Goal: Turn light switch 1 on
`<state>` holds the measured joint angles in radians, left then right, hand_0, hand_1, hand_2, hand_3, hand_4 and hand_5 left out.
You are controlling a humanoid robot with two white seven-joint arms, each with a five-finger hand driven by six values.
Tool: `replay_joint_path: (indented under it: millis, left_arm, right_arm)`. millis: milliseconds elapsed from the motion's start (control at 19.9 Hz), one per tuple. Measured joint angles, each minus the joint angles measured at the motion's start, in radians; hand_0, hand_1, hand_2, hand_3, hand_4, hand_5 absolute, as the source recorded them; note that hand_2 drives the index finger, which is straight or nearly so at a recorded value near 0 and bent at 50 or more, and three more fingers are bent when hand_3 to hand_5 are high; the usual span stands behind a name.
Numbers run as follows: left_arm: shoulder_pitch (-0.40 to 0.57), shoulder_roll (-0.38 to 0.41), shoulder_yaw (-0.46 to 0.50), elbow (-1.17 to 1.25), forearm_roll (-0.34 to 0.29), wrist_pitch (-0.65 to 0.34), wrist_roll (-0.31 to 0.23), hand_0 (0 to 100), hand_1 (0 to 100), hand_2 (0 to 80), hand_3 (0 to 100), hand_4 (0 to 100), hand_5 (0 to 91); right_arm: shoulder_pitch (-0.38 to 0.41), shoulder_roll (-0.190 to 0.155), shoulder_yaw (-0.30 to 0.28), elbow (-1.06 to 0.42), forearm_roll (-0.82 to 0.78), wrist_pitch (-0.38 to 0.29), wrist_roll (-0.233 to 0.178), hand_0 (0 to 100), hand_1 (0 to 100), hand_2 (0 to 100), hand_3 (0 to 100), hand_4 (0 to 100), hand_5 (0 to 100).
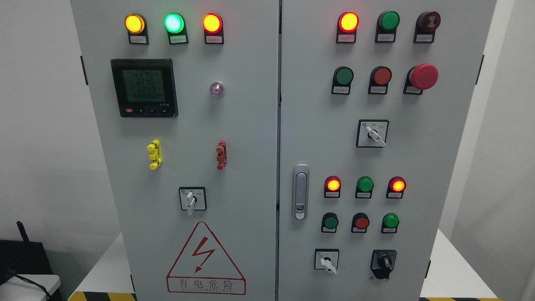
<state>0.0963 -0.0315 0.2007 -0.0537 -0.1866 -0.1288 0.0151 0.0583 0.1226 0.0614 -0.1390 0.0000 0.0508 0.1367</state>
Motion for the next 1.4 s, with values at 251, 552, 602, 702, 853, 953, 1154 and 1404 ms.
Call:
replay_joint_path:
  millis: [251,552,602,702,853,953,1154,1404]
  left_arm:
    - [0.000,-0.002,0.000,0.000,0.015,0.000,0.000,39,6,0.0,0,0,0.0]
    - [0.000,-0.003,0.003,0.000,0.031,0.000,0.000,39,5,0.0,0,0,0.0]
    - [0.000,-0.004,0.004,0.000,0.038,0.000,0.002,39,5,0.0,0,0,0.0]
    - [0.001,-0.004,0.006,-0.002,0.061,0.000,0.027,39,5,0.0,0,3,0.0]
    - [0.001,-0.005,0.010,-0.009,0.093,-0.007,0.061,39,4,0.0,2,6,0.0]
    - [0.003,-0.006,0.017,-0.023,0.106,-0.008,0.070,39,4,0.0,3,7,0.0]
    - [0.007,-0.008,0.049,-0.061,0.122,-0.009,0.076,39,4,0.0,9,14,0.0]
    - [0.016,-0.013,0.131,-0.146,0.128,-0.009,0.080,39,5,0.0,17,23,0.0]
  right_arm:
    - [0.000,0.000,0.000,0.000,0.000,0.000,0.001,12,39,0,0,0,0]
    - [0.000,0.000,0.000,0.000,0.000,0.000,0.001,12,39,0,0,0,0]
    - [0.000,0.000,0.000,0.000,0.000,0.000,0.001,12,39,0,0,0,0]
    - [0.000,0.000,0.000,0.000,0.000,0.000,0.001,12,39,0,0,0,0]
    - [0.000,0.000,0.000,0.000,0.000,0.000,0.001,12,39,0,0,0,0]
    - [0.000,0.000,0.000,0.000,0.000,0.000,0.001,12,39,0,0,0,0]
    - [0.000,0.000,0.000,0.000,0.000,0.000,0.001,12,39,0,0,0,0]
    - [0.000,0.000,0.000,0.000,0.000,0.000,0.001,12,39,0,0,0,0]
